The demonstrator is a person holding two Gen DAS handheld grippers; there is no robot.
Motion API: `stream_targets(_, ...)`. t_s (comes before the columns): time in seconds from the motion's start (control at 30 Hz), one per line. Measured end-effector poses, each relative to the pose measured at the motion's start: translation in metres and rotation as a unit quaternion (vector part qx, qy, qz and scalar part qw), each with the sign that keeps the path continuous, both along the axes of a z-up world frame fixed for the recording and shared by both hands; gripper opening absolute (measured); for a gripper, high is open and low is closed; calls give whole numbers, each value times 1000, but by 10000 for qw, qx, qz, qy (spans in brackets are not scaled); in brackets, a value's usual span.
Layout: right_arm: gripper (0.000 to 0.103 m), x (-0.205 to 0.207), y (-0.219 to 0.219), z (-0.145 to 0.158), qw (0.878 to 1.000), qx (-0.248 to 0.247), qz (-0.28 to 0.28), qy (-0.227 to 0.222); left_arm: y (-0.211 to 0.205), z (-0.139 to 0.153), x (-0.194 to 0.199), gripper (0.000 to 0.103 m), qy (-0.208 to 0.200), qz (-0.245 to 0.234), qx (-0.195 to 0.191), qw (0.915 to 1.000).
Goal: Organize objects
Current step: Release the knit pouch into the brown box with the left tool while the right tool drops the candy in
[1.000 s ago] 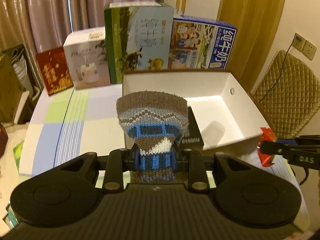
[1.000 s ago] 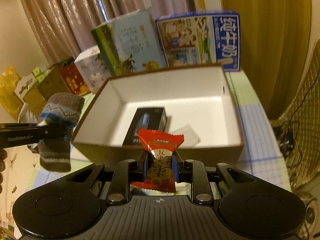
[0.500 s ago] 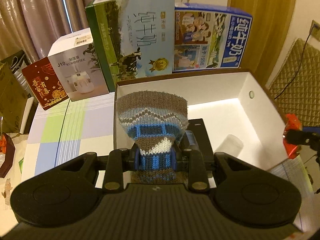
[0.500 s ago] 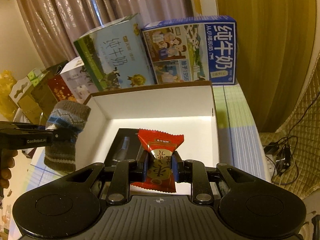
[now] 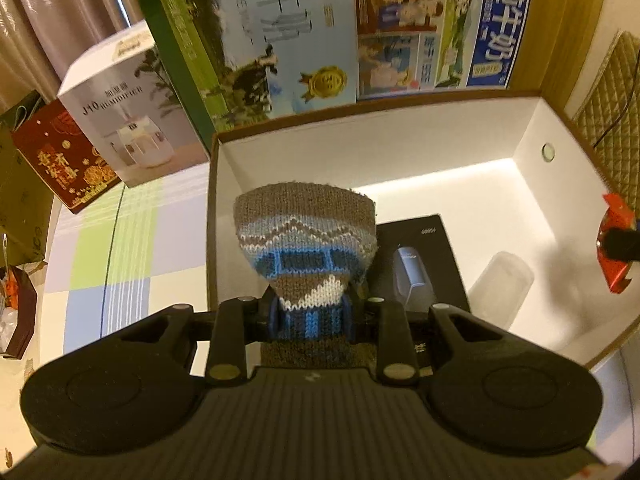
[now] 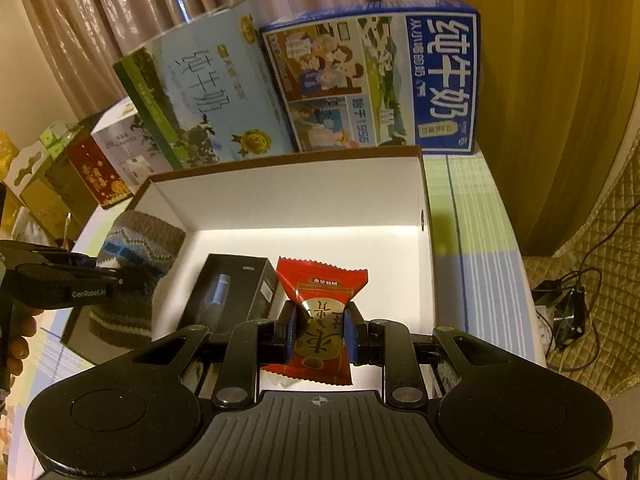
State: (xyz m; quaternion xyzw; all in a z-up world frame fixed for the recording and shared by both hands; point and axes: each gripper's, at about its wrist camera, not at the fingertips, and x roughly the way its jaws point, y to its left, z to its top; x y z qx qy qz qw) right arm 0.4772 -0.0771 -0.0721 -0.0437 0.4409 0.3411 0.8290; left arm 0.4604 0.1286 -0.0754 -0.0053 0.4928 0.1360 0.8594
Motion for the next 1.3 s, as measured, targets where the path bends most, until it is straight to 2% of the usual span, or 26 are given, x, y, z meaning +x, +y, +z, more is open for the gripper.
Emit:
stream_targets(0.5,21,15,4,-18,9992,-339,72,185,1,-34,12,31,568,-158,1,9983)
stream_targets(0.53,21,15,4,-18,9991,-360,79,189,1,-34,12,38,583,-174,-5,9981)
stream_targets(0.57,21,15,4,-18,9990,-383,92,193,1,-33,12,51,583,-169,-26,9982)
stream_targets(0.63,21,16,5,-17,9988,-419,131,210,2,-30,12,58,539,-182,-25,9984)
stream_targets(0.87,21,14,9,-20,9969,-669,303,294,1,-14,3,69,369,-267,-16,9990)
stream_targets(1.1,21,15,12,-26,9946,-873,346,433,1,-10,-3,70,306,-293,-108,9990)
stream_targets(1.13,25,16,13,-26,9942,-892,351,478,1,-10,-4,71,304,-294,-117,9990)
stream_targets(1.2,42,16,13,-26,9938,-924,349,517,1,-9,-5,72,296,-294,-118,9991)
stream_targets(1.23,56,15,13,-25,9940,-919,359,467,1,-8,-6,73,284,-294,-118,9991)
stream_targets(1.27,62,14,13,-23,9943,-924,358,403,1,-7,-7,74,272,-295,-119,9991)
stream_targets(1.3,63,13,14,-21,9943,-938,378,351,1,-6,-8,74,256,-296,-120,9992)
